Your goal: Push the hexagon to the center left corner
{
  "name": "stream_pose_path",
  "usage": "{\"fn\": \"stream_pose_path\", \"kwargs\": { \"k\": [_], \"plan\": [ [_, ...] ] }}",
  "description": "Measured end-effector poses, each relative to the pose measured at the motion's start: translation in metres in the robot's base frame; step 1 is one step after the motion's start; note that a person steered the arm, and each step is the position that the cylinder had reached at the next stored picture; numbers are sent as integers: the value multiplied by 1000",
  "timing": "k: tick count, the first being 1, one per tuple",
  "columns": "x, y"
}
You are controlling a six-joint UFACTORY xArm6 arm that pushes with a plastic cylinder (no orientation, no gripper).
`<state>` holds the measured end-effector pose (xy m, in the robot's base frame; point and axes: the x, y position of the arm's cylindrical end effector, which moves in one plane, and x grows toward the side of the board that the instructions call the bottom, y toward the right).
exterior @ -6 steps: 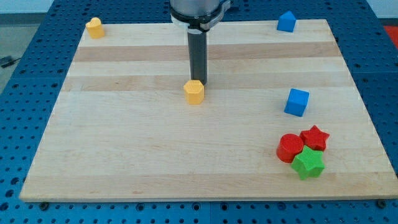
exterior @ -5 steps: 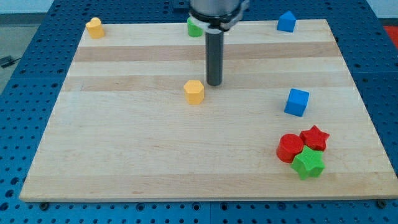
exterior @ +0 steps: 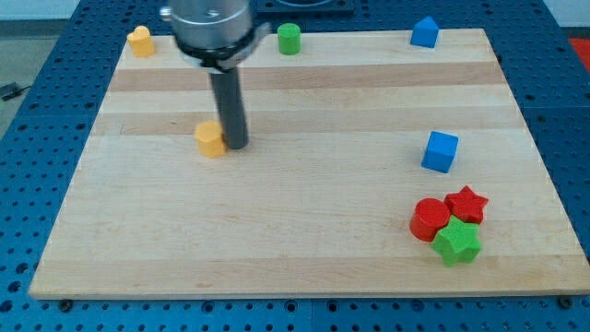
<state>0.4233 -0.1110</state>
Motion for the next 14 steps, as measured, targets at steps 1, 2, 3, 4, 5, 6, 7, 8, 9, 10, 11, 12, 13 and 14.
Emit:
{"fn": "stream_pose_path", "kwargs": {
  "k": [1,2,3,4,5,6,7,8,9,10,11,12,13,14],
  "plan": [
    [14,-10],
    [18,-25],
    [11,-52],
    [0,-65],
    [-6,-71],
    [-23,-57],
    [-30,-71],
    [-30,-110],
    [-30,-126],
    [-30,-127],
    [-30,-90],
    [-30,-44],
    [-41,13],
    [-60,89]
  ]
}}
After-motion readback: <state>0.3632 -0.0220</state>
